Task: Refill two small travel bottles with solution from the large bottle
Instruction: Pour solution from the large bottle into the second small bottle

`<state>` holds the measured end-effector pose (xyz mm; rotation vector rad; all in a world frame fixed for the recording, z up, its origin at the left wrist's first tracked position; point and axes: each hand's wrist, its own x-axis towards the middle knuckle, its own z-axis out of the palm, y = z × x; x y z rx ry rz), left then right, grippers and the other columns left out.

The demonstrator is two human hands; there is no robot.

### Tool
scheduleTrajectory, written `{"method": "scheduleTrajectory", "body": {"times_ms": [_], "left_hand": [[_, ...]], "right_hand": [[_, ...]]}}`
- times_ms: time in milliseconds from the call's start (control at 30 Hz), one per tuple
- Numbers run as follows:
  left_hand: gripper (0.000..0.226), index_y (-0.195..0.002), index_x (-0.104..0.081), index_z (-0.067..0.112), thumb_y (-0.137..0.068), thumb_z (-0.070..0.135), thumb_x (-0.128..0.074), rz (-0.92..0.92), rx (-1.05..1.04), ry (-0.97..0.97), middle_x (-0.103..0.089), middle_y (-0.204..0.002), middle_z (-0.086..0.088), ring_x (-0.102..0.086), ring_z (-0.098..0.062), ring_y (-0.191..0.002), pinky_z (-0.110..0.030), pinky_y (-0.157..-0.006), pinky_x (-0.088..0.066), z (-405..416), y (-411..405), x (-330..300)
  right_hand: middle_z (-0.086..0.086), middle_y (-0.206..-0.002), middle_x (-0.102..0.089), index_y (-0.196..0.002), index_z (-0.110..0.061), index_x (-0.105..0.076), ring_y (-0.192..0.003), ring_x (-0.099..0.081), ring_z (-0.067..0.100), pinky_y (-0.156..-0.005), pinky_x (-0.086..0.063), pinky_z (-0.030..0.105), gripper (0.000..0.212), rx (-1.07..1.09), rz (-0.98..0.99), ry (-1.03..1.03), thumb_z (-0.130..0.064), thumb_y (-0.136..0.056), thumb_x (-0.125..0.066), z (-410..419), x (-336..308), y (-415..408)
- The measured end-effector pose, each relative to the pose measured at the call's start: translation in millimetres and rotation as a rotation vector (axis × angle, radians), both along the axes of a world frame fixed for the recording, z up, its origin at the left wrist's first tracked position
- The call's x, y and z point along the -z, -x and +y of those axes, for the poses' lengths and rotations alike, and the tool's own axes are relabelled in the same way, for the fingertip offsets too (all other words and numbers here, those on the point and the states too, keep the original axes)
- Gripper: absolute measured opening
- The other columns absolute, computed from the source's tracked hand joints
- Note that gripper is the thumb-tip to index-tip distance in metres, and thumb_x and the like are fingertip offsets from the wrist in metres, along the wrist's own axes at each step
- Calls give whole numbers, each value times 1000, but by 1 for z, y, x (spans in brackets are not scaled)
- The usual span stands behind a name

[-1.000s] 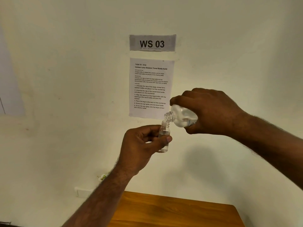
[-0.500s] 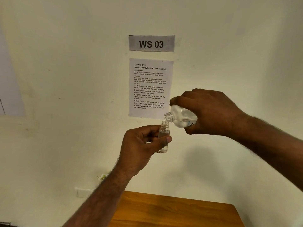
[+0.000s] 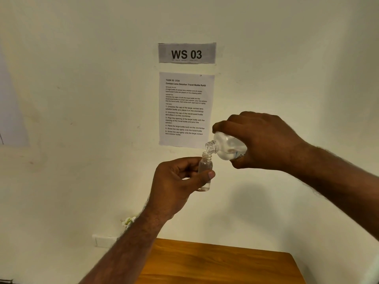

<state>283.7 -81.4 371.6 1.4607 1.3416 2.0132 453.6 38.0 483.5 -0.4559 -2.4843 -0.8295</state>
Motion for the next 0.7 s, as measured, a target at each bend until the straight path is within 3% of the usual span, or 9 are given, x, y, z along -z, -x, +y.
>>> {"method": "scheduleTrajectory", "body": {"times_ms": [467,600,700], "left_hand": [[32,-100,-81,17,-70,29,-82,6,22,8,-79,-87,-13,-76,-33,-80,-37,-66,-64,6,-5,7],[34,-103,-80,12,-71,24,-82,-28,40,14,-79,-88,-12,-76,-32,-80,-33,-64,-63,11,-9,16],[32,-103,-80,11,-72,20,-83,-64,68,12,-77,-88,-21,-72,-42,-80,-44,-67,-65,14,-11,28]], "right_hand": [[-16,-106,-62,-129,-40,-46,-90,-59,18,-62,-38,26,72,11,20,62,-47,-62,-73,4,12,-9],[-17,-107,-60,-128,-44,-43,-94,-57,15,-67,-46,30,71,18,64,177,-49,-64,-73,7,28,-13],[-17,-106,-62,-125,-44,-44,-92,-59,15,-73,-52,35,68,-19,156,331,-50,-63,-74,11,53,-17]]}}
